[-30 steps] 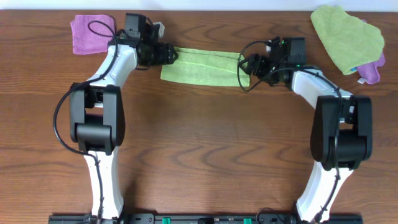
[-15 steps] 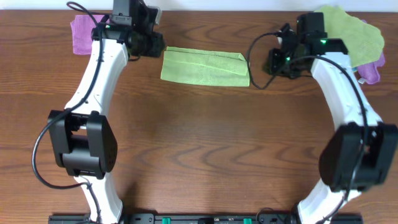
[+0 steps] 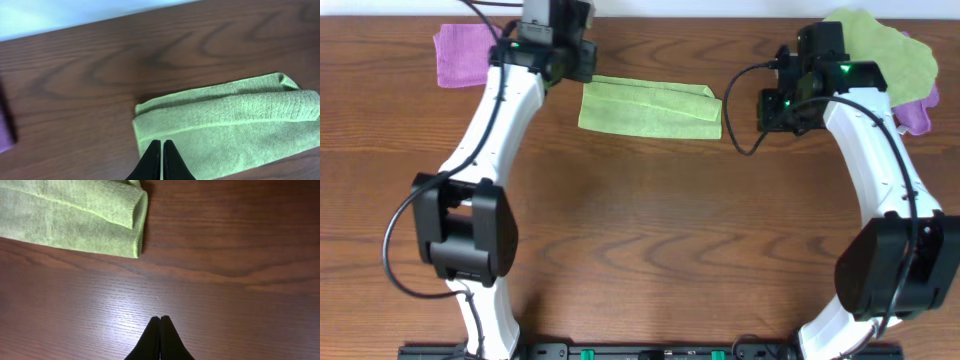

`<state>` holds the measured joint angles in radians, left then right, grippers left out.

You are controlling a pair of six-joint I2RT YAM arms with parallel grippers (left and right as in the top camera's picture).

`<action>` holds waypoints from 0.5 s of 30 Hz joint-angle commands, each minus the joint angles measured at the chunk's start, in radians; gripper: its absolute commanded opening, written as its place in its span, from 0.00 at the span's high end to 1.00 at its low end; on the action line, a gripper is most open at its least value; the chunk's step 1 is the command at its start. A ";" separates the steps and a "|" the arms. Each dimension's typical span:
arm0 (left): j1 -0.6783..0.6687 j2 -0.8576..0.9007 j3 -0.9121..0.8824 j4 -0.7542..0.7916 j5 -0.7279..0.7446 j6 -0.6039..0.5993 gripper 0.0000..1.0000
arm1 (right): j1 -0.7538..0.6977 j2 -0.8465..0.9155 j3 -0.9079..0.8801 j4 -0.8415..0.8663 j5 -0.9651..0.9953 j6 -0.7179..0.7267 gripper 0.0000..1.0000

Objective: Fold the cloth
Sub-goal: 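Release the corners and raise both grippers away from the folded strip, then lower both grippers onto the left and right ends of the strip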

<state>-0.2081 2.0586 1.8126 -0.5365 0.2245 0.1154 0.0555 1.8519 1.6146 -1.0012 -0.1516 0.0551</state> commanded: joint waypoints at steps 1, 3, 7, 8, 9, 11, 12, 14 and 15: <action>-0.023 0.091 0.006 0.000 -0.015 0.042 0.94 | 0.018 -0.008 0.000 0.010 0.017 -0.019 0.99; -0.033 0.124 0.006 0.005 -0.016 0.042 0.94 | 0.018 -0.008 0.000 0.017 0.017 -0.019 0.98; -0.043 0.168 0.006 0.036 -0.020 0.046 0.94 | 0.018 -0.008 0.000 0.021 0.017 -0.019 0.99; -0.043 0.178 0.006 0.047 -0.026 0.046 0.94 | 0.018 -0.008 0.000 0.021 0.017 -0.019 0.98; -0.044 0.188 0.006 0.056 -0.027 0.047 0.94 | 0.018 -0.008 0.000 0.021 0.017 -0.019 0.99; -0.044 0.205 0.006 0.071 -0.035 0.047 0.94 | 0.018 -0.008 0.000 0.021 0.017 -0.019 0.99; -0.044 0.211 0.006 0.074 -0.048 0.047 0.94 | 0.018 -0.008 0.000 0.021 0.017 -0.019 0.98; -0.047 0.225 0.006 0.077 -0.074 0.050 0.94 | 0.018 -0.008 0.000 0.021 0.017 -0.019 0.98; -0.048 0.230 0.006 0.077 -0.079 0.053 0.94 | 0.018 -0.008 0.000 0.021 0.017 -0.019 0.99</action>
<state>-0.2527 2.2524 1.8126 -0.4622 0.1894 0.1406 0.0631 1.8519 1.6146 -0.9813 -0.1410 0.0547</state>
